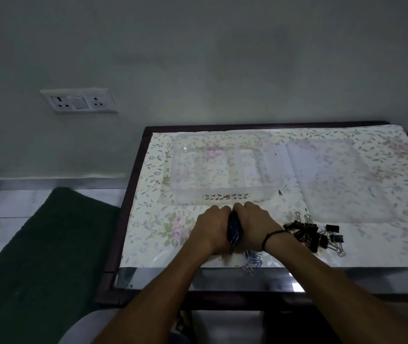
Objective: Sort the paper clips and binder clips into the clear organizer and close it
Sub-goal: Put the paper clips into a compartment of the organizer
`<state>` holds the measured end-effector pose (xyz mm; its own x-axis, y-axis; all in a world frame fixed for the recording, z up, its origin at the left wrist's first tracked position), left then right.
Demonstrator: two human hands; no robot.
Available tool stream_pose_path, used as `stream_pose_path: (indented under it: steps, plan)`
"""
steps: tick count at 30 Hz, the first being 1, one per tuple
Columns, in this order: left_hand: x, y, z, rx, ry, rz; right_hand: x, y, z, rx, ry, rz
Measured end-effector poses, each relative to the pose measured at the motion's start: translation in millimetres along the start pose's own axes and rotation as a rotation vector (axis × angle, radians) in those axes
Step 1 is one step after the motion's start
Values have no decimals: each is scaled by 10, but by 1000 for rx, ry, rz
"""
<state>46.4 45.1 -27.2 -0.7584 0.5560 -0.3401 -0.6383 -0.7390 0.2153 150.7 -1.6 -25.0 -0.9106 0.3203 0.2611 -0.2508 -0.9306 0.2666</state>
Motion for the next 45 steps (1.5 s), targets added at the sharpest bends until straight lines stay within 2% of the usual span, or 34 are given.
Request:
stream_pose_path:
  steps: [4,10,23,26,32,36,41,45]
  plan:
    - [2,-2,-26,-67,122,62,-13,-33,24,-73,-35,-17]
    - [52,-7,49,-52,273,125,-31,-18,187,-22,-107,-59]
    - [201,-138,626,-140,638,273,52,-119,694,-162,-486,-128]
    - [214,-259,766,-164,709,300,53,-237,772,-214,-634,-170]
    - [242,-595,898,-215,772,335,59,-565,830,-253,-826,-251]
    - [216,-763,863,-194,728,342,-18,-744,772,-277,-832,-278]
    - [185,-776,790,-90,664,329,-91,-892,612,-164,-717,-263]
    - [215,-754,849,-113,662,335,-90,-863,644,-163,-672,-235]
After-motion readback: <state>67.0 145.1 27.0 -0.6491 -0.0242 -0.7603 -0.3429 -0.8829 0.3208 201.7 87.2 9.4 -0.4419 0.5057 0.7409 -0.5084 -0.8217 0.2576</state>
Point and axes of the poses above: each hand's wrist, its own y-axis away from the middle knuckle, its own z-axis out of the back of the hand, x = y × z, the point moved 3 cm from there along -y, towards the middle knuckle, and after that the axes turned 10 degrees about -x, right-handed, at the moved point
